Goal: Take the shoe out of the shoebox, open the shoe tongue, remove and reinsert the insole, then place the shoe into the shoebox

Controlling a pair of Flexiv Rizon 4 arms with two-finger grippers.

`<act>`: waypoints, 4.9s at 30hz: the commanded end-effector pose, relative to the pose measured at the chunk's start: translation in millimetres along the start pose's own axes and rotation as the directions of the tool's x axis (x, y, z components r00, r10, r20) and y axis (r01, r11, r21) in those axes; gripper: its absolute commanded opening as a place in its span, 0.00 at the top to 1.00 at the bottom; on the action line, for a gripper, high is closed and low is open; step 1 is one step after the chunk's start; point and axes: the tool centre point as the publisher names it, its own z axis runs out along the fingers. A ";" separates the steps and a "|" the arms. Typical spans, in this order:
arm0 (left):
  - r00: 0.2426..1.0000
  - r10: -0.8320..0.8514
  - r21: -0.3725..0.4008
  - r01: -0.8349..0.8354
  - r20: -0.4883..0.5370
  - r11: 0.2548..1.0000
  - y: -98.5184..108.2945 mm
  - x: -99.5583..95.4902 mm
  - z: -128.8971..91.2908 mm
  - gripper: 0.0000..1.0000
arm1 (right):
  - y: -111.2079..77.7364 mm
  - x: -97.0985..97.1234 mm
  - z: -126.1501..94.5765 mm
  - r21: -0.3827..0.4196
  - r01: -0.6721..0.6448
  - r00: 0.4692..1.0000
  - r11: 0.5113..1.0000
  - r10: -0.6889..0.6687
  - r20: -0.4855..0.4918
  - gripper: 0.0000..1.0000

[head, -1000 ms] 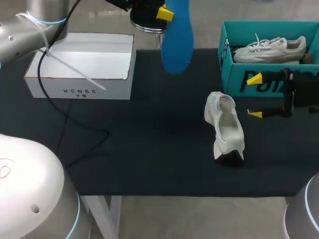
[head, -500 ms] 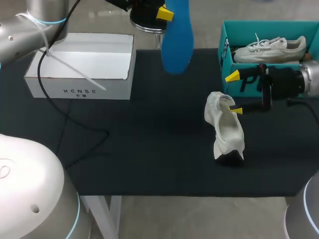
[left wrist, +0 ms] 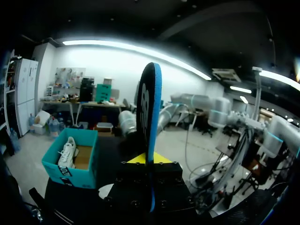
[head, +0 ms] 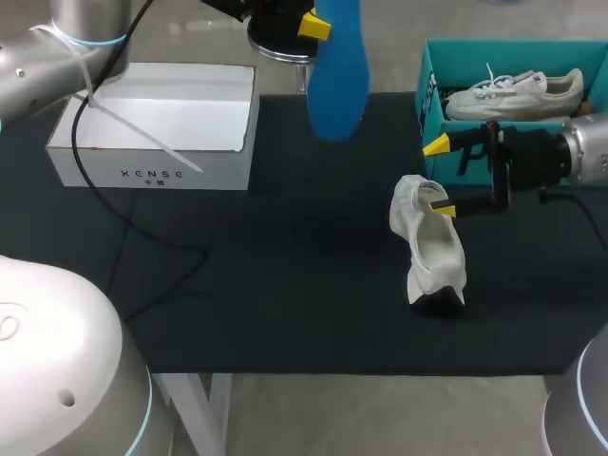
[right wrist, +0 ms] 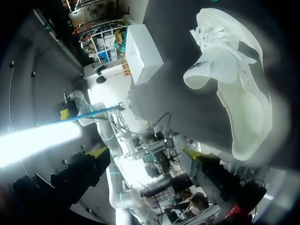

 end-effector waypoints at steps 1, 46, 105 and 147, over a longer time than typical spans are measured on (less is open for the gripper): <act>1.000 0.001 0.000 -0.001 0.000 1.000 0.2 -0.6 0.7 1.00 | 0.7 0.1 1.2 -0.001 0.000 1.000 1.000 0.000 0.001 0.00; 0.787 0.590 -0.285 -0.533 0.180 0.797 -96.5 169.7 225.5 1.00 | 0.7 0.1 1.2 -0.001 0.000 1.000 1.000 0.000 0.001 0.00; 0.405 0.914 -0.438 -0.817 0.028 0.375 83.4 96.7 235.5 1.00 | 0.7 0.1 1.2 -0.001 0.000 1.000 1.000 0.000 0.001 0.00; 0.328 0.943 -0.595 -0.749 0.052 0.293 107.5 40.0 229.0 1.00 | 0.7 0.1 1.2 -0.001 0.000 1.000 1.000 0.000 0.001 1.00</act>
